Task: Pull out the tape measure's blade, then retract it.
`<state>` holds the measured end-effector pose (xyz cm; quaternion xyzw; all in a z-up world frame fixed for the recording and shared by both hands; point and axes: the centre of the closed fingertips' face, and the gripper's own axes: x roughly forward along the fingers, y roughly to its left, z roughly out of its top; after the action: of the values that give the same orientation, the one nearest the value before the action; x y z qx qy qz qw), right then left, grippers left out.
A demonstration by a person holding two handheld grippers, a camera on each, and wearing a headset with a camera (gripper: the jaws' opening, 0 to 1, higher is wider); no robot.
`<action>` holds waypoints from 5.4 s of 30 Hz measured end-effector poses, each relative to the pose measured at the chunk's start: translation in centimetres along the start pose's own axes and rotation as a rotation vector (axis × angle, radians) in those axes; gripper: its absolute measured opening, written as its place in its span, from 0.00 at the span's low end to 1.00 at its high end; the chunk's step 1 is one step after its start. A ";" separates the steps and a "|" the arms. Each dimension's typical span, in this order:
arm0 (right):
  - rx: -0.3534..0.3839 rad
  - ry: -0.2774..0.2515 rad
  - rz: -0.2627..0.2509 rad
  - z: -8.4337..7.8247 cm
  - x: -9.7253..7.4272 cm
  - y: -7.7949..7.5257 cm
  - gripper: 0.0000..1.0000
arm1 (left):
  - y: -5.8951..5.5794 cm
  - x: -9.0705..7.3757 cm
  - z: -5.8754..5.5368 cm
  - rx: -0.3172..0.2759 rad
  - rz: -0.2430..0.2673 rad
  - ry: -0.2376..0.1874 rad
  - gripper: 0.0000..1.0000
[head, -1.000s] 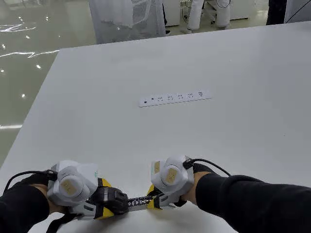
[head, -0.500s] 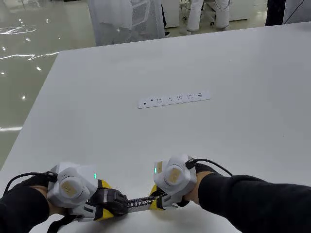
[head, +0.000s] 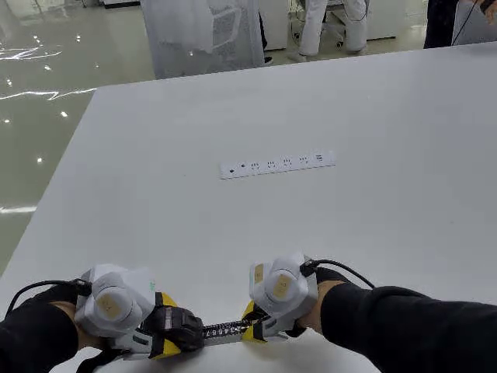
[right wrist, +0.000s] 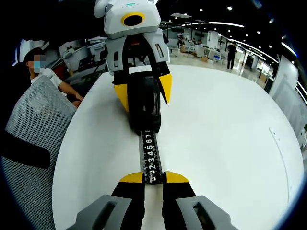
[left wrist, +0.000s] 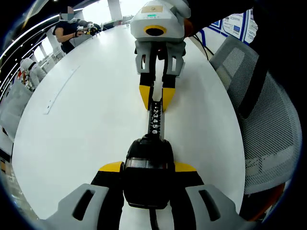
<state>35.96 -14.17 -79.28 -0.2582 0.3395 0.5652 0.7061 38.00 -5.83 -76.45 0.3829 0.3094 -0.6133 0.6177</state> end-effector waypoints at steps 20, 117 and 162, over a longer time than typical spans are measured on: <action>0.021 0.009 -0.002 -1.4 -1.1 -0.2 0.09 | 0.0 0.1 0.1 -0.002 -0.003 0.001 0.32; 0.061 0.040 -0.020 -7.2 -6.0 -0.9 0.09 | 0.1 0.0 0.0 -0.013 0.010 -0.001 0.32; 0.087 0.047 -0.027 -9.5 -8.2 -1.2 0.09 | 0.1 0.1 0.0 -0.017 0.010 0.001 0.32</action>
<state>34.22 -26.67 -79.06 -0.2450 0.3770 0.5340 0.7160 38.08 -5.89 -76.50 0.3794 0.3129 -0.6073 0.6240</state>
